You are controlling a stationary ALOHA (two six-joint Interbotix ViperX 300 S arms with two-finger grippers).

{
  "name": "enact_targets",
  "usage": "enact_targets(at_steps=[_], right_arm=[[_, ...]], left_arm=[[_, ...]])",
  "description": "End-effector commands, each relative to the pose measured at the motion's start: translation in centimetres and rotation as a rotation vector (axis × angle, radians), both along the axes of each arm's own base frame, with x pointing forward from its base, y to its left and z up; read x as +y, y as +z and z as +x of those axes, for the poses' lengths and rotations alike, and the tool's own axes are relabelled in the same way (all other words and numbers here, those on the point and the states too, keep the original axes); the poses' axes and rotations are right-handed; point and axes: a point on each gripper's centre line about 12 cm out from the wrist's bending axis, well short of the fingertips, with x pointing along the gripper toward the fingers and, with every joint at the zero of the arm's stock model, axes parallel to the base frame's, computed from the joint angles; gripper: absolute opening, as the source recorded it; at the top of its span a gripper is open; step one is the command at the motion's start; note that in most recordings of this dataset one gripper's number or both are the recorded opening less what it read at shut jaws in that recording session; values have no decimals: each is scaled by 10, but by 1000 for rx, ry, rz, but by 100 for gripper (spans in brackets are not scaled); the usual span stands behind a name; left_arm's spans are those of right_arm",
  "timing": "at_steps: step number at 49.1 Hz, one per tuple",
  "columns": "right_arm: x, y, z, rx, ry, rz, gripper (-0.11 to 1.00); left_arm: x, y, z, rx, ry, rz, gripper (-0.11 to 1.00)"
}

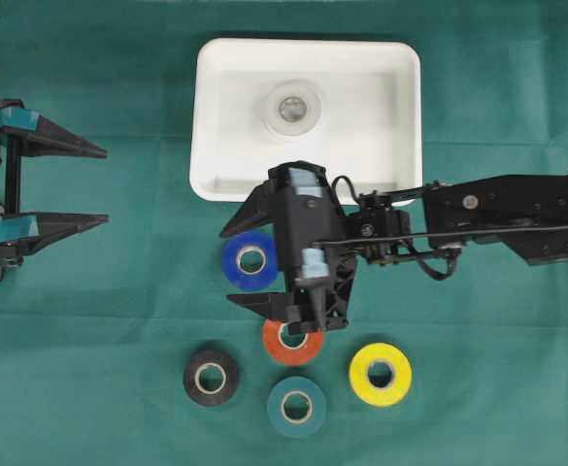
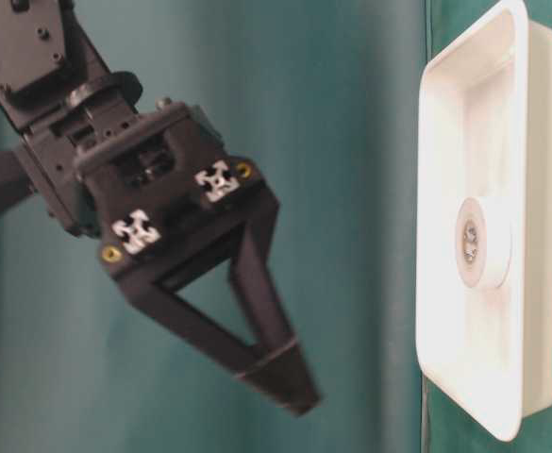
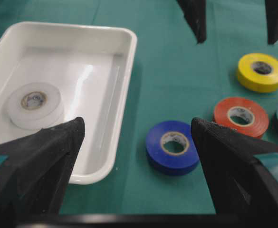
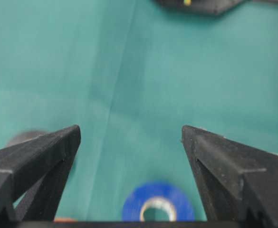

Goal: Pick up the tape from a random location and place it into the white case.
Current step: 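Lower the right gripper into the blue roll's core and grip it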

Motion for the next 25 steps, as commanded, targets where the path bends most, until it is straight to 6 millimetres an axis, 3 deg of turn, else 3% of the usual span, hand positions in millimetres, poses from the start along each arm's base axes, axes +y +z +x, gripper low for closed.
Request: enact_targets(at_steps=[1,11,25], right_arm=[[1,11,4,44,-9,10,91],[1,2,12,238,-20,-3,91],[1,0,17,353,-22,-22,91]], left_arm=[[0,4,2,-9,-1,-2,97],[0,4,2,-8,-1,-2,97],[0,3,3,-5,-1,-3,97]])
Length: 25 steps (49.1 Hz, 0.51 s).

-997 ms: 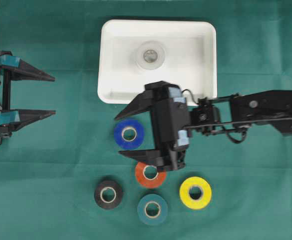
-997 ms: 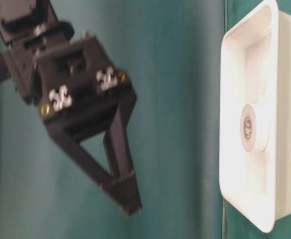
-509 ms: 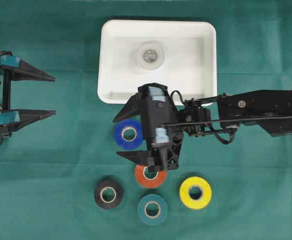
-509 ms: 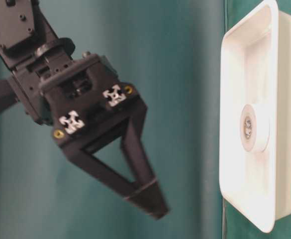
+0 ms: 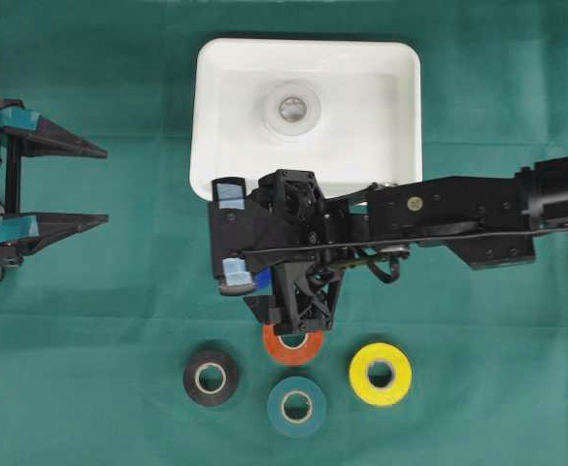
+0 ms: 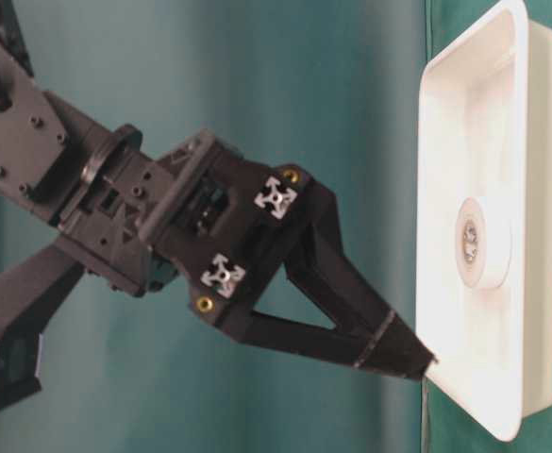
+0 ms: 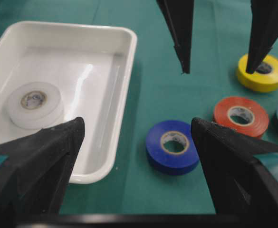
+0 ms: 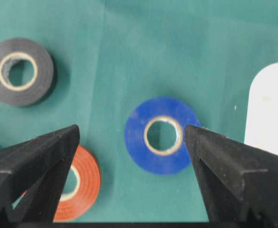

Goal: Pick up the tape from a random location and place it into the white case.
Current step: 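Lower the right gripper into the blue roll's core and grip it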

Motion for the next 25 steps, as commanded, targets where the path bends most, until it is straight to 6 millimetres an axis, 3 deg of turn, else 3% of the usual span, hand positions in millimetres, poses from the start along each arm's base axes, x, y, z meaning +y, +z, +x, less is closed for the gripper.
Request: enact_targets(at_steps=[1,25], right_arm=[[1,17,3,-29,0,0,91],[0,17,3,-30,0,-5,91]], left_arm=[[0,4,2,-8,-1,-2,97],[0,3,3,-5,-1,-1,97]])
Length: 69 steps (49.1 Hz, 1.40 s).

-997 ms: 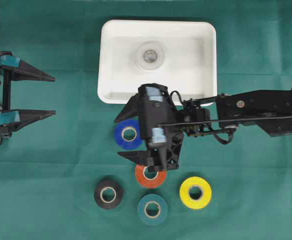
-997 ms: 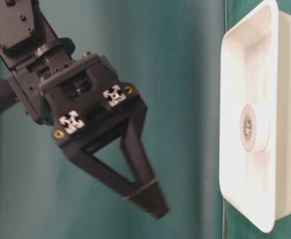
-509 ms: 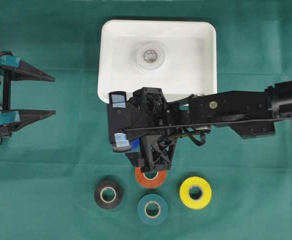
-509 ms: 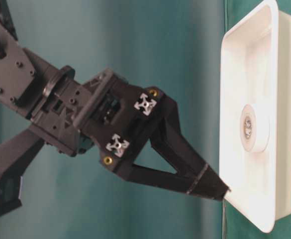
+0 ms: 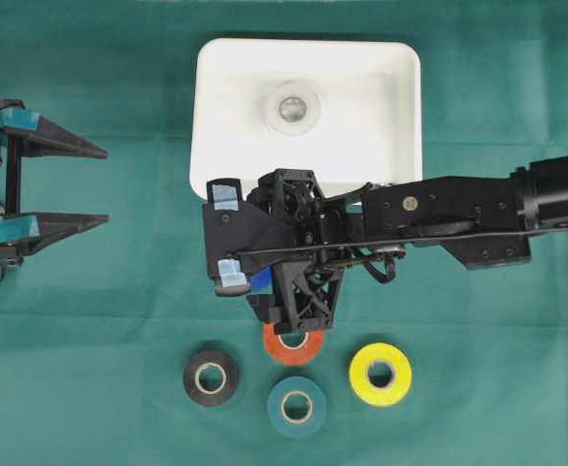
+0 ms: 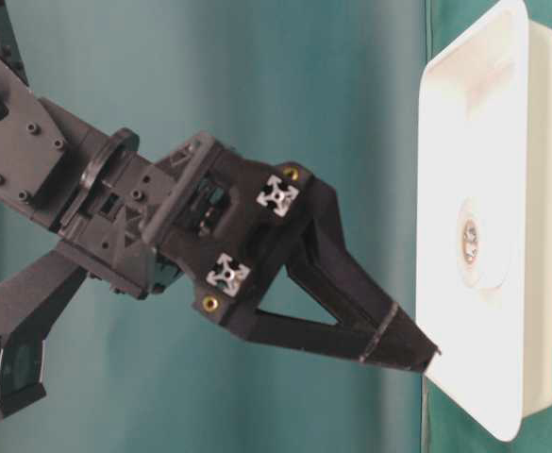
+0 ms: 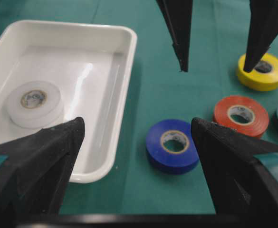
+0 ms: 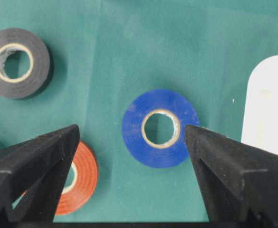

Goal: Pick up the tape from a random location and place it into the white case.
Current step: 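Lower the right gripper into the blue roll's core and grip it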

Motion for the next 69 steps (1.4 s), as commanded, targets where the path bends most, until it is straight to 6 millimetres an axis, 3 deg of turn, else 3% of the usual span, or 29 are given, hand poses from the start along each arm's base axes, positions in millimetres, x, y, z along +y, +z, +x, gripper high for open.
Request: enact_targets(at_steps=[1,34,69], right_arm=[[0,17,3,-44,-2,4,91],[0,6,5,-26,-3,3,91],[-5,-65,22,63,-5,-20,91]], left_arm=[[0,4,2,-6,-2,1,97],[0,4,2,-6,-1,-2,97],[0,3,3,-6,3,-19,97]])
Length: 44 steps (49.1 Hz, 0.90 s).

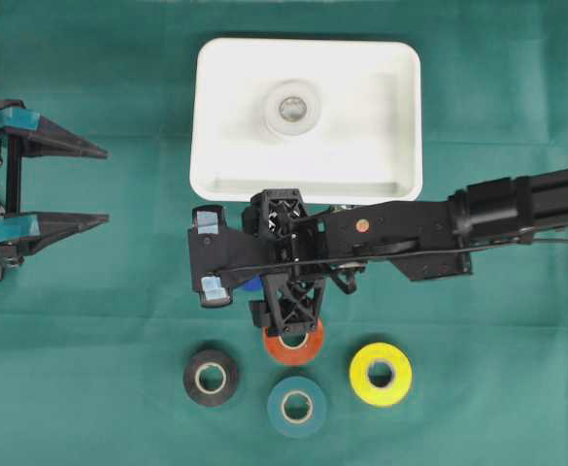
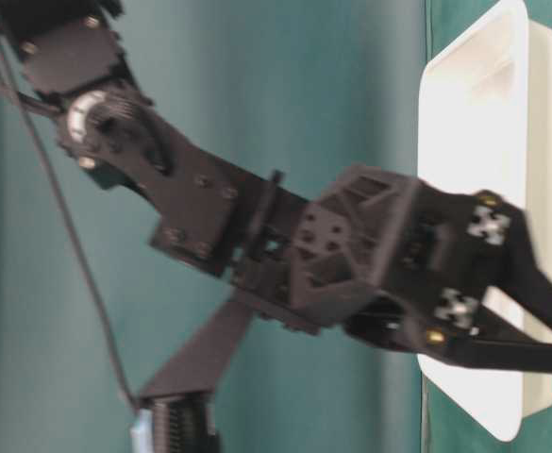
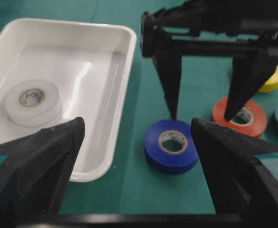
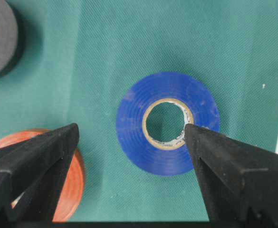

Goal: Pick up the tape from a random location and place it into the white case.
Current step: 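Lower the right gripper into the blue roll's core and grip it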

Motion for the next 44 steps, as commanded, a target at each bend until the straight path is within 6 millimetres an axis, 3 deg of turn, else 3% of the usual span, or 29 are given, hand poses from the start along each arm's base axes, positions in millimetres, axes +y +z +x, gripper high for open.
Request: enact_targets(at_steps=[1,23,38,44], right_arm=[[-2,6,5,-37,-4,3,91],[-2,-47,9,19,-15,5,91],[-2,-49,11,6,-16,9,91],[-2,-50,11,8,-15,7,83]], left_arm=[[0,4,2,-8,0,-4,97],[0,4,2,-8,-1,-2,97],[0,4,2,-8,-1,-2,97],[0,4,2,-8,0,-4,97]])
